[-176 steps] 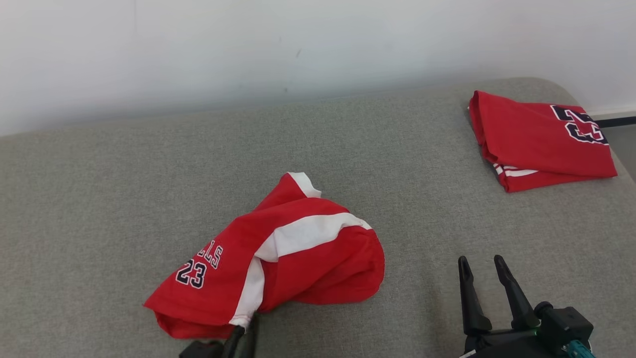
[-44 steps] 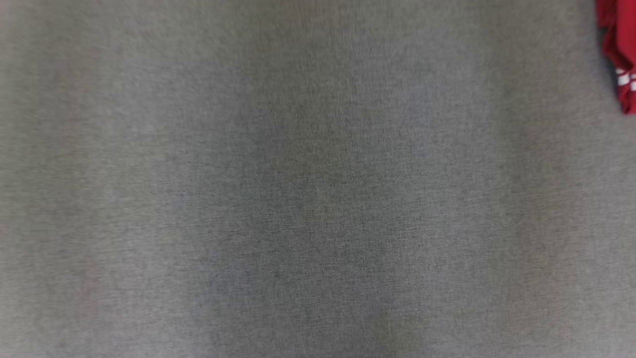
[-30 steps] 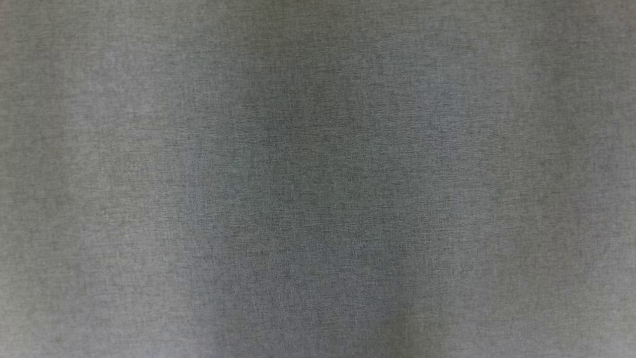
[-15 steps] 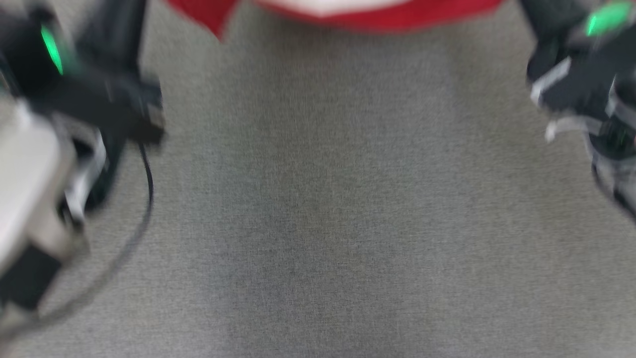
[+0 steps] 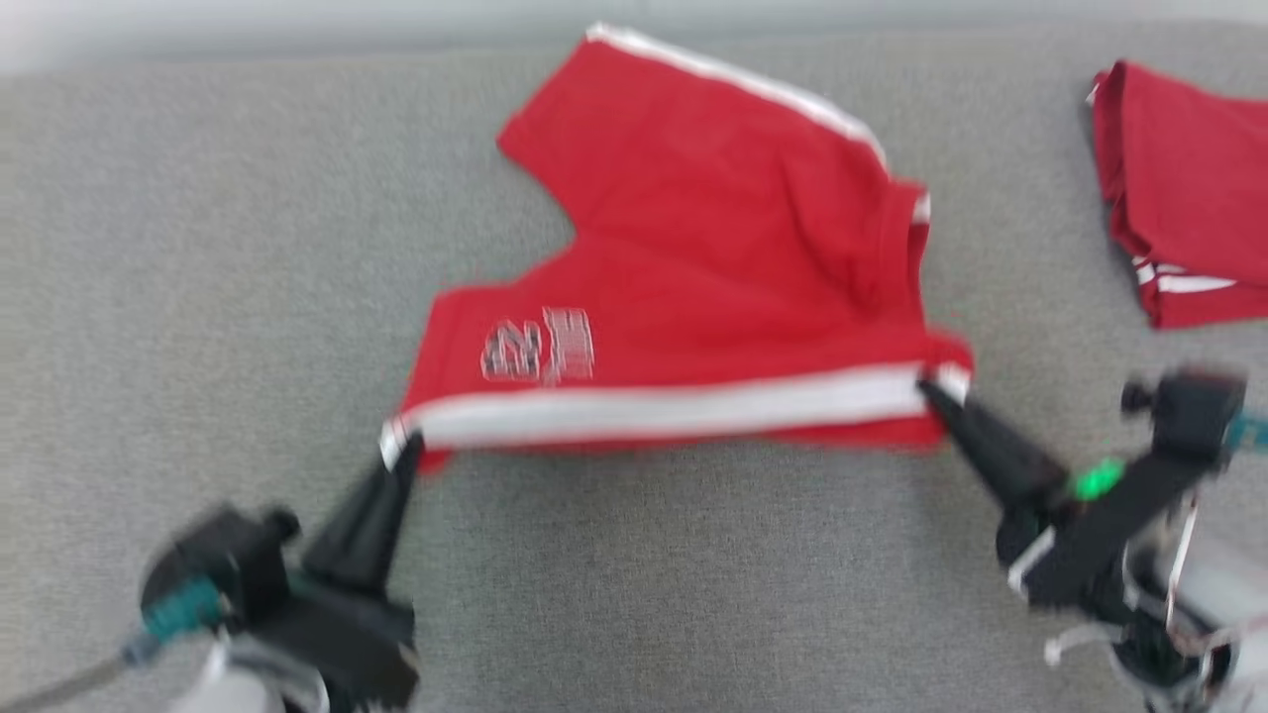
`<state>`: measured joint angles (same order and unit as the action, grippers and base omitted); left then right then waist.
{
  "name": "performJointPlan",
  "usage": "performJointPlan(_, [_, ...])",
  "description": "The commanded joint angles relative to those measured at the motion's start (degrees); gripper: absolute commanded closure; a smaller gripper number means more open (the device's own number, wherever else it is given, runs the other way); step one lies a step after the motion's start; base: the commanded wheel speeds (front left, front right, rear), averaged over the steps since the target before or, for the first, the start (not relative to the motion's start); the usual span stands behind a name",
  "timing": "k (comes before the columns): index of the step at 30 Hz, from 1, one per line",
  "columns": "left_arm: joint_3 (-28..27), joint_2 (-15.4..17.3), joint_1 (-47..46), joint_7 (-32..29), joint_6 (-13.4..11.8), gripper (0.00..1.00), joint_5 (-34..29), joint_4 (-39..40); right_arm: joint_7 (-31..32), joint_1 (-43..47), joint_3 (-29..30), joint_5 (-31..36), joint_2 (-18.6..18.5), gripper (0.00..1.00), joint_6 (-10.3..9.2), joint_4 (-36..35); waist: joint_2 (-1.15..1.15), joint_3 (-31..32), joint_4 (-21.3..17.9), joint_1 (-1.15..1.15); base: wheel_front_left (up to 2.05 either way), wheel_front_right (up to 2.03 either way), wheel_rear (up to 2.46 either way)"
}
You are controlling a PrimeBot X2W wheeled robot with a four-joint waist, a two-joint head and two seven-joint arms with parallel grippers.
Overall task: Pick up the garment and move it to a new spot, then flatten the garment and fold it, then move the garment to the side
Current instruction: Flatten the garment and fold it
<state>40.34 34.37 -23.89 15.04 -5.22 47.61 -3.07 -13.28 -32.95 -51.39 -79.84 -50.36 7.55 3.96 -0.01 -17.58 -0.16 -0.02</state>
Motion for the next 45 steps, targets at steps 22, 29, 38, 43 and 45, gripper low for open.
performJointPlan(22, [-14.7, -5.2, 25.0, 0.2, 5.2, 1.0, -10.0, -4.2, -1.9, 28.1, 0.7, 6.6, 5.6, 1.0, -0.16, -6.0, 0.01, 11.4, -0.6, 0.02, 0.0, 0.0, 0.0])
performJointPlan(29, [-15.1, -3.0, 19.7, -0.8, 7.3, 1.0, -12.7, -2.8, -1.9, 27.2, 3.5, 9.1, 7.7, 1.0, -0.16, -8.4, 0.01, 10.9, -2.2, 0.02, 0.0, 0.0, 0.0])
performJointPlan(38, [-13.2, -0.2, 3.4, -9.2, 10.6, 1.0, -15.3, -2.7, -1.9, 21.7, 6.8, 11.5, 12.6, 1.0, -0.16, -7.1, 0.01, 6.3, -7.1, 0.02, 0.0, 0.0, 0.0])
performJointPlan(43, [-11.8, 0.5, -6.2, -14.0, 11.7, 1.0, -16.3, -4.9, -1.9, 16.5, 8.0, 12.5, 15.9, 1.0, -0.16, -5.0, 0.01, 2.4, -10.8, 0.02, 0.0, 0.0, 0.0])
performJointPlan(45, [-11.0, 1.1, -10.0, -15.7, 12.1, 1.0, -16.6, -6.3, -1.9, 14.5, 8.9, 13.1, 17.0, 1.0, -0.16, -3.4, 0.01, 1.1, -12.3, 0.02, 0.0, 0.0, 0.0])
